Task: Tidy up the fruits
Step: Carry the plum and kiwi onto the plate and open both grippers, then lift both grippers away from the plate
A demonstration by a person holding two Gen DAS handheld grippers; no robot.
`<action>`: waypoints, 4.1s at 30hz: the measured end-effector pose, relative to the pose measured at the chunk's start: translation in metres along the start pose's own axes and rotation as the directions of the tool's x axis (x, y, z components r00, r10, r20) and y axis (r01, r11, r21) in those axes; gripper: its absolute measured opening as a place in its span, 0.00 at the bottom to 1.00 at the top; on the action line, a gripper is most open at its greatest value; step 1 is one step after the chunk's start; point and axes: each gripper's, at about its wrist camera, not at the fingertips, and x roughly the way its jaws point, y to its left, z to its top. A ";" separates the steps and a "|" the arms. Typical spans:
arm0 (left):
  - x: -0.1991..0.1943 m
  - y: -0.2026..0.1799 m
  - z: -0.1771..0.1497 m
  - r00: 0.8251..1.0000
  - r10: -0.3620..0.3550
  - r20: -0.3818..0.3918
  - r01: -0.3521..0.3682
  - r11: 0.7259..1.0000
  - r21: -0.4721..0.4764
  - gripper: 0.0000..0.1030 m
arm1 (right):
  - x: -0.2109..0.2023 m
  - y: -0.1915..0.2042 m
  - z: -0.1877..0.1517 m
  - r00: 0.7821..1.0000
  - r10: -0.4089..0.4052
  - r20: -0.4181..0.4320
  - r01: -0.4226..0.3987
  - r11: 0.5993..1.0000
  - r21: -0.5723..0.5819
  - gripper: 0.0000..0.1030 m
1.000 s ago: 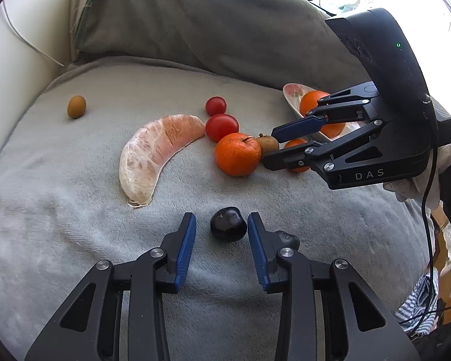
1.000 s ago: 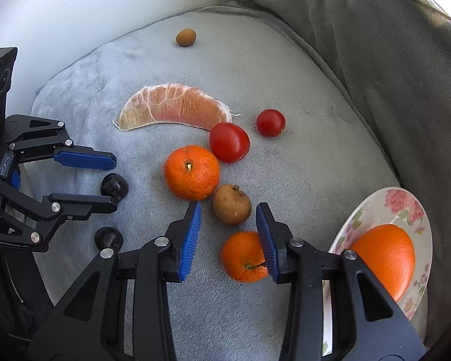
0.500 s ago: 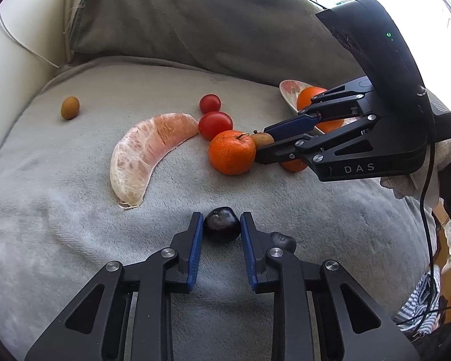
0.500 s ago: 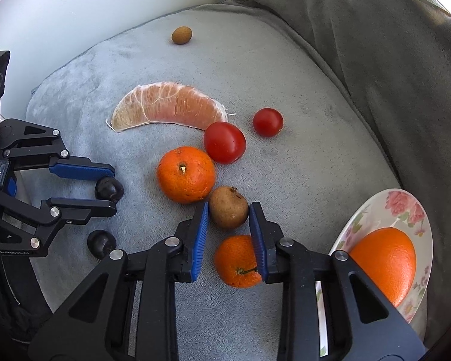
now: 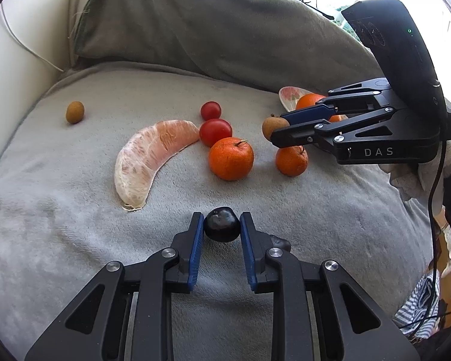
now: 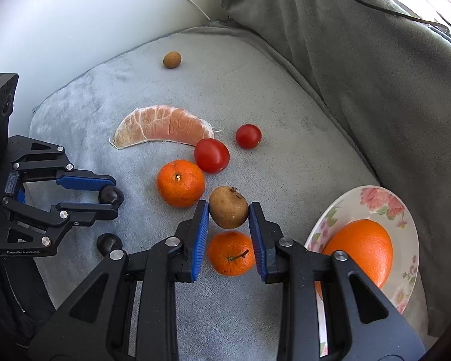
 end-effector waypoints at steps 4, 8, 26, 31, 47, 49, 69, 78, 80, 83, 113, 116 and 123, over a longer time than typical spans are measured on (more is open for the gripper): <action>-0.007 -0.002 0.002 1.000 -0.002 0.017 0.002 1.000 0.002 0.22 | -0.013 -0.004 -0.007 1.000 -0.002 0.030 0.001 1.000 0.026 0.28; -0.013 -0.008 0.007 0.999 -0.008 0.036 0.007 1.000 0.013 0.22 | -0.028 -0.012 -0.015 0.998 -0.009 0.060 0.006 0.998 0.058 0.28; -0.010 -0.054 0.049 0.993 -0.069 0.101 0.058 0.993 0.104 0.22 | -0.080 -0.076 -0.073 0.983 -0.078 0.167 0.030 0.961 0.275 0.28; 0.000 -0.072 0.061 0.990 -0.095 0.105 0.081 0.988 0.132 0.22 | -0.084 -0.095 -0.093 0.980 -0.106 0.167 0.045 0.942 0.334 0.28; 0.036 -0.134 0.082 0.984 -0.164 0.071 0.145 0.965 0.219 0.22 | -0.079 -0.165 -0.118 0.973 -0.166 0.159 0.068 0.870 0.489 0.28; 0.041 -0.142 0.083 0.983 -0.170 0.065 0.151 0.961 0.230 0.22 | -0.077 -0.171 -0.117 0.972 -0.171 0.160 0.070 0.864 0.499 0.28; 0.066 -0.170 0.088 0.987 -0.151 0.051 0.131 0.950 0.283 0.23 | -0.062 -0.181 -0.111 0.974 -0.142 0.179 0.024 0.843 0.537 0.28; 0.062 -0.172 0.088 0.987 -0.139 0.075 0.111 0.950 0.291 0.54 | -0.069 -0.179 -0.108 0.964 -0.175 0.199 0.042 0.843 0.536 0.69; 0.061 -0.171 0.088 0.988 -0.135 0.078 0.108 0.952 0.287 0.62 | -0.071 -0.180 -0.108 0.963 -0.181 0.200 0.045 0.838 0.543 0.73; 0.058 -0.170 0.087 0.987 -0.136 0.086 0.107 0.953 0.283 0.69 | -0.077 -0.181 -0.110 0.954 -0.209 0.213 0.058 0.830 0.554 0.84; 0.007 -0.120 0.081 0.981 -0.087 0.170 0.047 0.972 0.230 0.76 | -0.104 -0.139 -0.091 0.944 -0.167 0.286 -0.027 0.822 0.569 0.88; -0.002 -0.104 0.078 0.980 -0.064 0.186 0.025 0.978 0.207 0.76 | -0.106 -0.129 -0.082 0.944 -0.142 0.298 -0.050 0.831 0.555 0.88; -0.019 -0.061 0.072 0.977 -0.003 0.212 -0.026 0.991 0.134 0.76 | -0.102 -0.108 -0.059 0.946 -0.093 0.311 -0.086 0.853 0.515 0.88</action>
